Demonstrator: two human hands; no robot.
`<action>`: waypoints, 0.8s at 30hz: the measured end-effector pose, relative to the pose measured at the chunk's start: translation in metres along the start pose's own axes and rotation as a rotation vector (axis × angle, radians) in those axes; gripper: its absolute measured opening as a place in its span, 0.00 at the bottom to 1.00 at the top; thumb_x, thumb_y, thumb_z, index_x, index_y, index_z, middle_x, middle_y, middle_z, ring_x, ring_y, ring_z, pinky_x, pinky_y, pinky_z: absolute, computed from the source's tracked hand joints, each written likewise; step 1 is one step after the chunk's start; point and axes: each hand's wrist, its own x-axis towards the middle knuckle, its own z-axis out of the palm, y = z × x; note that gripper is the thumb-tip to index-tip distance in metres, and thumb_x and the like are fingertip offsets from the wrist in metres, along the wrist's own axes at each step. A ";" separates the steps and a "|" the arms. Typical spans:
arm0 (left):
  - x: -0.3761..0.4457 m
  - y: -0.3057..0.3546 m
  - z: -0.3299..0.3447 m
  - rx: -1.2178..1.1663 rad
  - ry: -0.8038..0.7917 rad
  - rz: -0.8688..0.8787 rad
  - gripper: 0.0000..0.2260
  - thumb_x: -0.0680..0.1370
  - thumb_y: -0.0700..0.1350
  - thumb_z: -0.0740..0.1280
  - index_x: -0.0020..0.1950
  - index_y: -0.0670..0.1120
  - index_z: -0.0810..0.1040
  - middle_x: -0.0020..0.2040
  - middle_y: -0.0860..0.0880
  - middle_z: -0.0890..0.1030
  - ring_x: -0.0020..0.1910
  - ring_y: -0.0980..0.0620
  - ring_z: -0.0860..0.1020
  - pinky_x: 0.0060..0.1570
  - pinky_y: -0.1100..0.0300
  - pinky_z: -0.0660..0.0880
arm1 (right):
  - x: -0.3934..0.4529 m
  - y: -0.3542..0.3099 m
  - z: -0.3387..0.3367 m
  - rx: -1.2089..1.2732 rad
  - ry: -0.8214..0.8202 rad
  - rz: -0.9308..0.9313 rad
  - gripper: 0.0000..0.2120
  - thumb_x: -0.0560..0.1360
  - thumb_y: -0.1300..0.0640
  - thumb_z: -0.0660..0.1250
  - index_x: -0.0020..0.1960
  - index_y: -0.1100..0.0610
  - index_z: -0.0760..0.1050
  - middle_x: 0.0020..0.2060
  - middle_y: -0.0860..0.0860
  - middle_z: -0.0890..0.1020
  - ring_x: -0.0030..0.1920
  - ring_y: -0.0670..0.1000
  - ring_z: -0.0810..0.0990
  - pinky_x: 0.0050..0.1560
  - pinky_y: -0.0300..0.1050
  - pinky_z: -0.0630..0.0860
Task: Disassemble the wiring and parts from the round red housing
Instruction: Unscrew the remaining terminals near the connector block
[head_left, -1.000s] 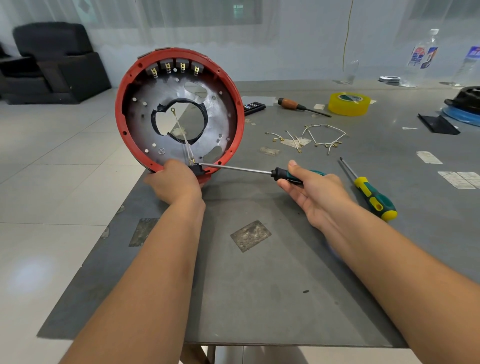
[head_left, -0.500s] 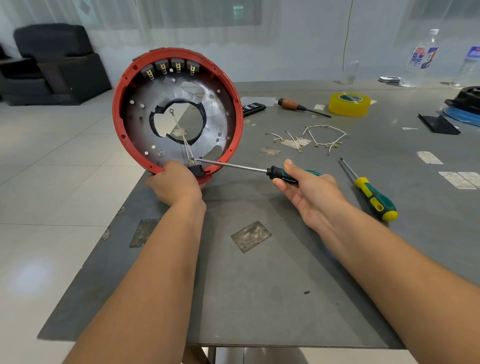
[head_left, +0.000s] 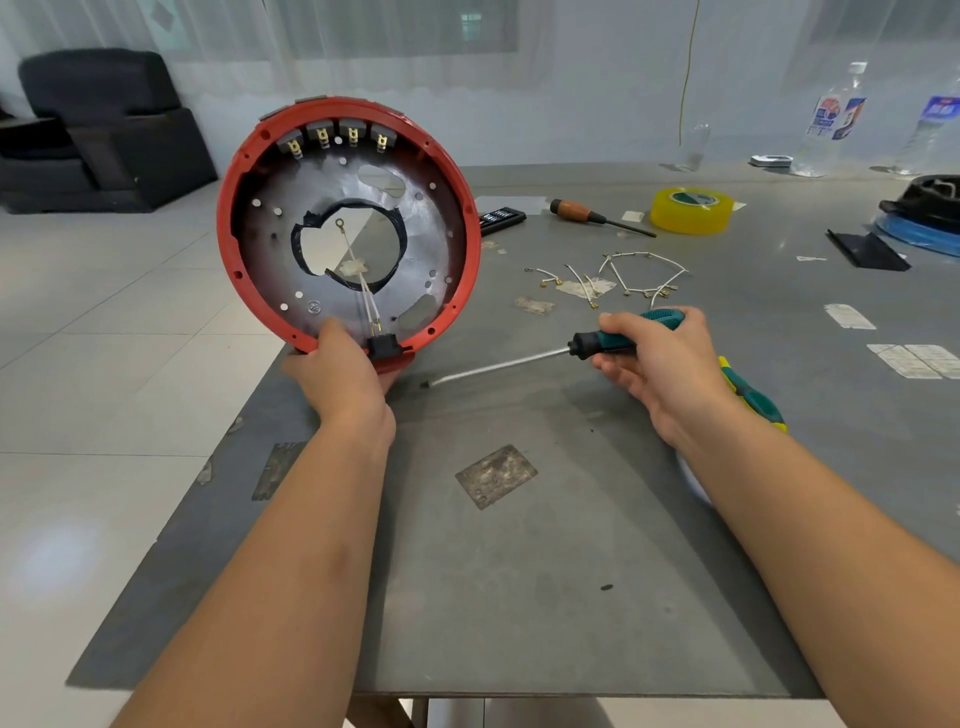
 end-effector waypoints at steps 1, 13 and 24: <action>-0.002 0.001 -0.001 -0.028 -0.020 -0.006 0.13 0.78 0.36 0.61 0.61 0.46 0.68 0.52 0.43 0.78 0.45 0.44 0.84 0.41 0.41 0.86 | 0.001 0.000 -0.001 -0.038 -0.003 -0.015 0.34 0.70 0.59 0.79 0.68 0.50 0.64 0.50 0.61 0.84 0.36 0.56 0.88 0.33 0.42 0.81; -0.010 -0.009 0.001 -0.054 -0.217 0.008 0.20 0.76 0.34 0.65 0.68 0.44 0.70 0.54 0.42 0.80 0.45 0.47 0.83 0.46 0.42 0.86 | -0.010 0.005 0.002 -0.273 -0.202 -0.014 0.31 0.70 0.52 0.81 0.65 0.54 0.68 0.56 0.57 0.81 0.42 0.52 0.89 0.47 0.48 0.86; -0.014 -0.016 0.001 0.003 -0.256 0.003 0.16 0.77 0.33 0.66 0.56 0.50 0.66 0.48 0.45 0.78 0.37 0.49 0.84 0.44 0.39 0.86 | -0.007 -0.009 -0.013 -1.362 -0.267 -0.333 0.34 0.57 0.20 0.68 0.47 0.47 0.74 0.45 0.46 0.79 0.43 0.44 0.75 0.37 0.44 0.72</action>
